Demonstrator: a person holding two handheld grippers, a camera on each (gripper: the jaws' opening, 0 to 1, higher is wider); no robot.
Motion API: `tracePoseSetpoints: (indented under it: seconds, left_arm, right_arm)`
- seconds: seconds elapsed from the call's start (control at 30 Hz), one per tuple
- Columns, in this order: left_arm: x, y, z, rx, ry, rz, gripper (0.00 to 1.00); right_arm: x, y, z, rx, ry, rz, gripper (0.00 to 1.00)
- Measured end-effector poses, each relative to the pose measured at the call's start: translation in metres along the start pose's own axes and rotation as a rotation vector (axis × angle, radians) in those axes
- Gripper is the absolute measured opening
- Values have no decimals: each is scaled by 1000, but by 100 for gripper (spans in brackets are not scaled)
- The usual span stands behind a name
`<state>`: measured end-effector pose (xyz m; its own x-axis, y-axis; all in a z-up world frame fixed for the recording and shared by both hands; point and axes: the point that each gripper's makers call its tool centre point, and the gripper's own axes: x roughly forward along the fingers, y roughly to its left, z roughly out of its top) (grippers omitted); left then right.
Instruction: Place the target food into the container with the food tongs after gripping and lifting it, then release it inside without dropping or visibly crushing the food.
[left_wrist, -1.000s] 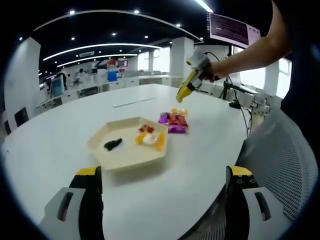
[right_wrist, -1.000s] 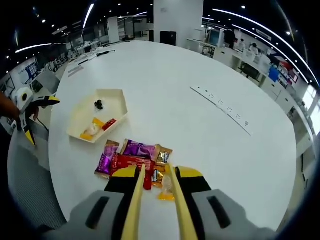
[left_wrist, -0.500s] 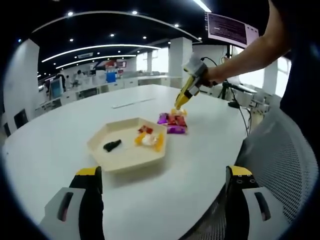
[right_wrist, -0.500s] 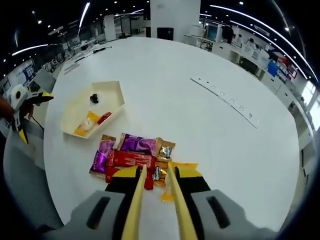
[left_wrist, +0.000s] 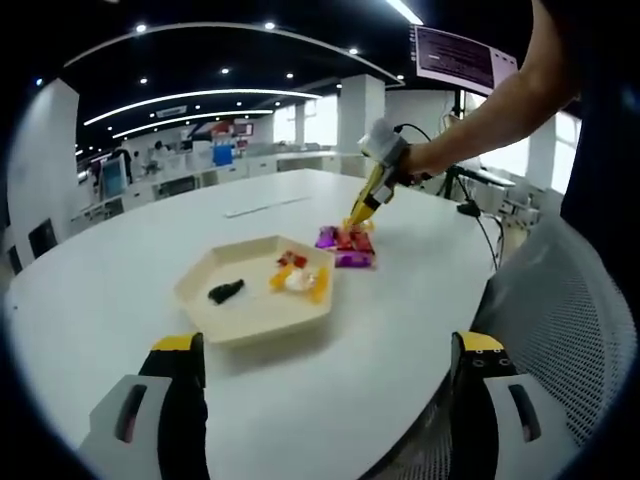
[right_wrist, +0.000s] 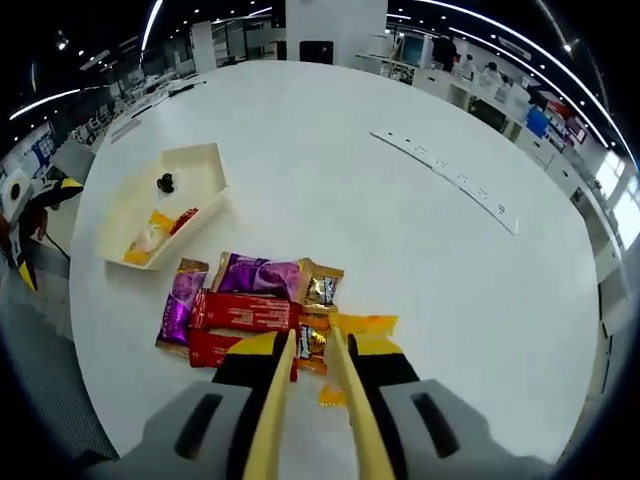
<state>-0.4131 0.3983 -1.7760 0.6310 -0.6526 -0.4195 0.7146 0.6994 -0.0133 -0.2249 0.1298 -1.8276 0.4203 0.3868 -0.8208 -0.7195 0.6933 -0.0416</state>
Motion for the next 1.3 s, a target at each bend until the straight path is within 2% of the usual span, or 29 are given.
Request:
tracePoseSetpoints:
  seconds: [0.23,0.33,0.37,0.63,1.2,1.3]
  left_arm:
    - [1,0,-1,-6,4,-4,98]
    - [1,0,0,-3,3,-5,98]
    - [1,0,-1,-4,4,-5,98]
    - [0,2,-1,-10,4,6,98]
    - [0,3,-1,-11,3,12,99]
    - [-1,3,3,-17,-21,11,99]
  right_arm:
    - [4,-3,-2,-1,14,-16,24]
    - [7,0,-8,7,38,-2,24]
    - [6,1,-6,2,24,0,24]
    - [6,1,-8,67,48,11,20]
    - [-4,0,-3,53,52,10,21]
    - [-8,1,1,52,45,12,21]
